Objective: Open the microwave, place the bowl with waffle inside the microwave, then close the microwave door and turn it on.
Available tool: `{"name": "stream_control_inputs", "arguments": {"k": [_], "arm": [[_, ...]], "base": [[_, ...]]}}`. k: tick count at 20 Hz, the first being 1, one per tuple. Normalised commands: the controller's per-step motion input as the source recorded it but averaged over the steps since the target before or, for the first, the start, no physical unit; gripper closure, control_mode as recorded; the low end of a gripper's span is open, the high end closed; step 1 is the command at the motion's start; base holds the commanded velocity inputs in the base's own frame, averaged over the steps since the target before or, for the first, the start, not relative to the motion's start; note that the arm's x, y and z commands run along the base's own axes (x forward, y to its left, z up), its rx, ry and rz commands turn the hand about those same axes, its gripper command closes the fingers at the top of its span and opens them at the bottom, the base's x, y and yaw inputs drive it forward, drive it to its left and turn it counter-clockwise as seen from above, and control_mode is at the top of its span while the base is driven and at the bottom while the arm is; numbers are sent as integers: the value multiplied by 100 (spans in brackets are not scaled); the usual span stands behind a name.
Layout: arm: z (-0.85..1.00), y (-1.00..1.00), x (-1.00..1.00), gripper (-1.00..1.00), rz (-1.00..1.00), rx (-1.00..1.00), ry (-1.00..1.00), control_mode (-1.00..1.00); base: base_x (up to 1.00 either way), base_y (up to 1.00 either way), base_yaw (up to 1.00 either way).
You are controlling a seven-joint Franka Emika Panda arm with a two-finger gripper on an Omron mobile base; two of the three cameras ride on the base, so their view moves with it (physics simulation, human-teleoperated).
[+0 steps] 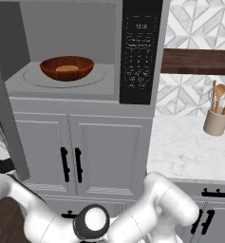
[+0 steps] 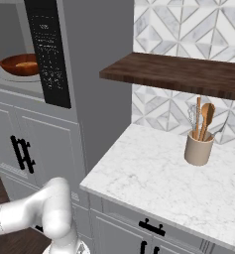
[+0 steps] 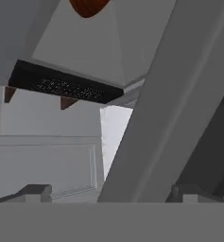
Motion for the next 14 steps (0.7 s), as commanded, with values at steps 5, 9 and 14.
{"name": "stream_control_inputs", "arguments": {"k": [5,9,14], "arm": [[9,-58,-27,-100,22,31,0,-100],[5,-60,-25,-100,25,31,1,-100],[12,-46,-9,-100,18,32,5,-100]], "base": [[0,0,0],[0,0,0],[0,0,0]]}}
